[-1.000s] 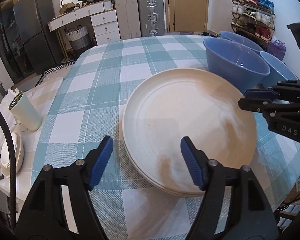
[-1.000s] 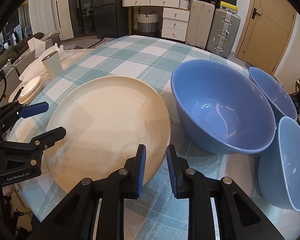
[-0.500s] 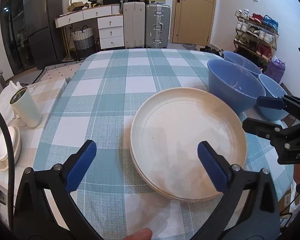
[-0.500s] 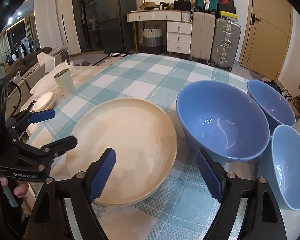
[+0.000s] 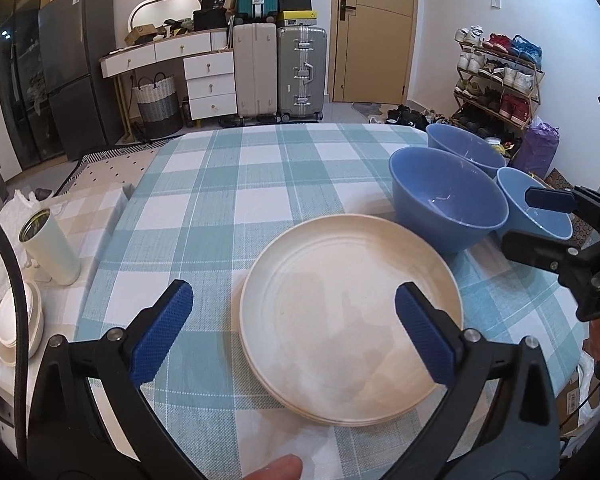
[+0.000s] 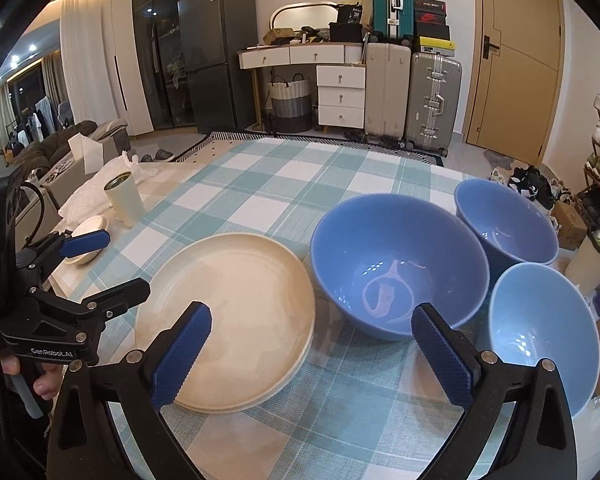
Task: Organize plates and bowls
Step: 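Move both grippers toward the rim of a large blue bowl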
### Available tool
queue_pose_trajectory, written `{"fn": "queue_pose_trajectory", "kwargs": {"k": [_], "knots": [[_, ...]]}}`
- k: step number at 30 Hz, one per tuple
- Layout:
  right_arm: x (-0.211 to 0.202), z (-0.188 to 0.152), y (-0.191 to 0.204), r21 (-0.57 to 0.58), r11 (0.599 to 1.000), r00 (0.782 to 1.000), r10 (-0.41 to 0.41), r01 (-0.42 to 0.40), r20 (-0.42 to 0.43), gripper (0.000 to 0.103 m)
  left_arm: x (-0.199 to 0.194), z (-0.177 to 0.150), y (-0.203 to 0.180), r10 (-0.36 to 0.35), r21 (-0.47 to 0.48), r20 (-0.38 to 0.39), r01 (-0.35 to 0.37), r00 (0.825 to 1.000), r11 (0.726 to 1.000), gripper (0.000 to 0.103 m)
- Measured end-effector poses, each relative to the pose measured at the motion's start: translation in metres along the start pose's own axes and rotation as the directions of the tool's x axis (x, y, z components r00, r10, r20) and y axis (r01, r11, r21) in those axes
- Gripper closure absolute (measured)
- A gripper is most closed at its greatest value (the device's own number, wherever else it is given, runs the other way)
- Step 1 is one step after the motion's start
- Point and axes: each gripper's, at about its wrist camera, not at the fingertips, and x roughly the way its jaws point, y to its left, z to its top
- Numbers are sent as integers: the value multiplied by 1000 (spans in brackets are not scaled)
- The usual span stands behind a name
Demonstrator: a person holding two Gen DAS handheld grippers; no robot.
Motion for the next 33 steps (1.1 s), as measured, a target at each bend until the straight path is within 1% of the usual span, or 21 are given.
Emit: {"fn": "queue_pose_trajectory", "kwargs": {"k": [5,14,21,33], "knots": [[-18,9,-13,13,1000,1000,-11,11,25,1,-2,15,-14,-22,25,18,21,1000,999,2],[-54,24,-38,10,998,995,-64,63,72,1,2,45,-44,-74,61,39,71,997,996,2],[-82,35,-68,45,995,990,-96,92,101,1,4,67,-66,-108,86,53,103,993,991,2],[-123,54,-121,99,981,977,-178,167,121,1,12,105,-99,-151,117,60,144,987,983,2]]}}
